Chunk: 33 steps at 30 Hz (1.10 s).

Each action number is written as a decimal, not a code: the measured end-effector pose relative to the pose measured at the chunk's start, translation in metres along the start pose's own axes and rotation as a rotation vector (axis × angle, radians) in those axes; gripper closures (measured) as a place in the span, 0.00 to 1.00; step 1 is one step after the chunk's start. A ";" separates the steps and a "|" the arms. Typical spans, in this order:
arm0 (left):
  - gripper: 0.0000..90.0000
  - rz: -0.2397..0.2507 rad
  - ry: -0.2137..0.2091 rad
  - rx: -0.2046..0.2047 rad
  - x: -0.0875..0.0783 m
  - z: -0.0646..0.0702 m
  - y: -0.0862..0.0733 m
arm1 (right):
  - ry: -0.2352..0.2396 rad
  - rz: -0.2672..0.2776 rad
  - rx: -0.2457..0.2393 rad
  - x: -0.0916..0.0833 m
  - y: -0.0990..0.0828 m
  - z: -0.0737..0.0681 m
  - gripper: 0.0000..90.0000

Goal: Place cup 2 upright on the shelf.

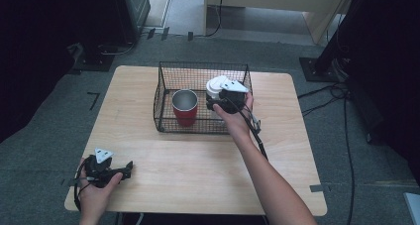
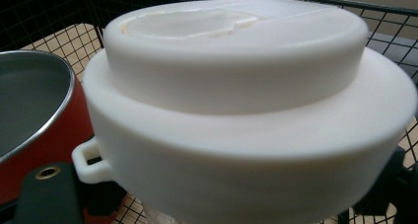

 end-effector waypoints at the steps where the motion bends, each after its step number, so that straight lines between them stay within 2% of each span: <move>1: 0.00 0.000 0.000 0.000 0.000 0.000 0.000 | 0.000 -0.001 0.002 -0.001 0.000 0.000 0.18; 3: 0.00 0.000 0.000 0.000 0.000 0.000 0.000 | 0.002 -0.002 0.002 -0.002 -0.001 0.000 0.18; 10: 0.00 0.000 0.000 0.000 0.000 0.000 0.000 | -0.007 -0.013 -0.043 -0.010 -0.005 -0.006 0.17; 16: 0.00 0.000 0.000 0.000 0.000 0.000 0.000 | -0.035 -0.026 -0.023 -0.016 -0.010 -0.008 0.16; 18: 0.00 0.000 0.000 0.000 0.000 0.000 0.000 | -0.060 -0.049 -0.009 -0.019 -0.012 -0.009 0.15; 22: 0.00 0.000 0.000 0.000 0.000 0.000 0.000 | -0.067 -0.063 0.007 -0.024 -0.014 -0.012 0.13; 28: 0.00 0.000 0.000 0.000 0.000 0.000 0.000 | -0.053 -0.074 0.031 -0.028 -0.019 -0.010 0.04; 33: 0.00 0.000 0.000 0.000 0.000 0.000 0.000 | -0.032 -0.070 0.008 -0.033 -0.021 -0.012 0.01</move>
Point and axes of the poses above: each handheld gripper's, and its own axes: x roughly forward along the jaws, y roughly out of its top, z roughly to its right, the point moved 8 cm from there along x, roughly forward along the jaws, and after that the axes turned 8 degrees about -x, right-handed, at the moved point
